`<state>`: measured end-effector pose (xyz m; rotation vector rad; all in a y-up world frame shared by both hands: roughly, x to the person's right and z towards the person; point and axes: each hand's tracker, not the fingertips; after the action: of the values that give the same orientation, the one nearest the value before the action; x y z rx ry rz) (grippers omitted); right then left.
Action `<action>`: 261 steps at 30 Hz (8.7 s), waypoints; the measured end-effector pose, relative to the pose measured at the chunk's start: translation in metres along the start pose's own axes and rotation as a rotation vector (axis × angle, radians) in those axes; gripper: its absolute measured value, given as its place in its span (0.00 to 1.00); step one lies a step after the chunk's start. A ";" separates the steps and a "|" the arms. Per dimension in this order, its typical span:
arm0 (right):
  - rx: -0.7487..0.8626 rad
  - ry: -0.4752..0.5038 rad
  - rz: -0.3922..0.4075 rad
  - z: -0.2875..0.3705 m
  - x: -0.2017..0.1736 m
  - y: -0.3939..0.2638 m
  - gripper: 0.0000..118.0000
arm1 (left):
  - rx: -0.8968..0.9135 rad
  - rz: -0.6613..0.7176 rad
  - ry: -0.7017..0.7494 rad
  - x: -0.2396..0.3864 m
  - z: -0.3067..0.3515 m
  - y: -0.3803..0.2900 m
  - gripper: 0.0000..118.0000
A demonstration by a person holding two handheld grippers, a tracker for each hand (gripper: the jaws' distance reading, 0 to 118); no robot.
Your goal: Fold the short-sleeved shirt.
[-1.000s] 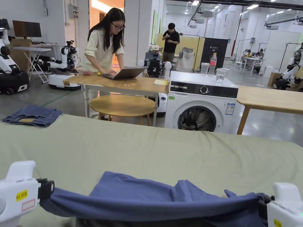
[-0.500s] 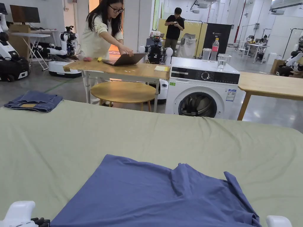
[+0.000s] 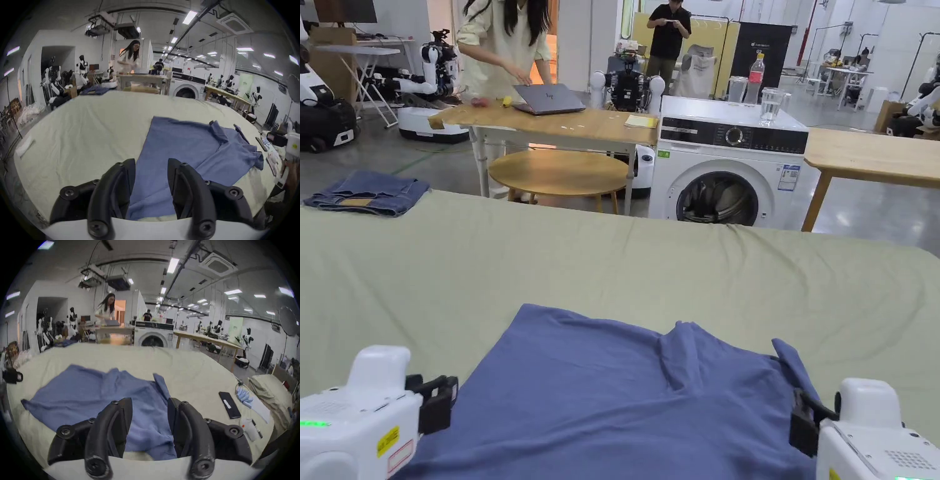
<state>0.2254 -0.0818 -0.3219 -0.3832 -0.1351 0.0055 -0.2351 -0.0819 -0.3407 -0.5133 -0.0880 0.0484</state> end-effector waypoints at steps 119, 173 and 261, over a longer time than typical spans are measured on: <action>0.189 -0.055 0.039 -0.072 0.071 0.365 0.00 | 0.180 -0.025 -0.015 -0.010 -0.022 0.384 0.00; 0.111 -0.039 0.097 0.104 0.069 0.168 0.00 | 0.124 0.047 -0.147 -0.032 0.101 0.137 0.00; -0.515 0.089 -0.083 -0.174 0.053 0.037 0.44 | -0.367 -0.025 0.130 -0.076 -0.136 0.056 0.00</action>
<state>0.3015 -0.1110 -0.4887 -0.8904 -0.0628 -0.1306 -0.2990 -0.1053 -0.4916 -0.8806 0.0256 -0.0269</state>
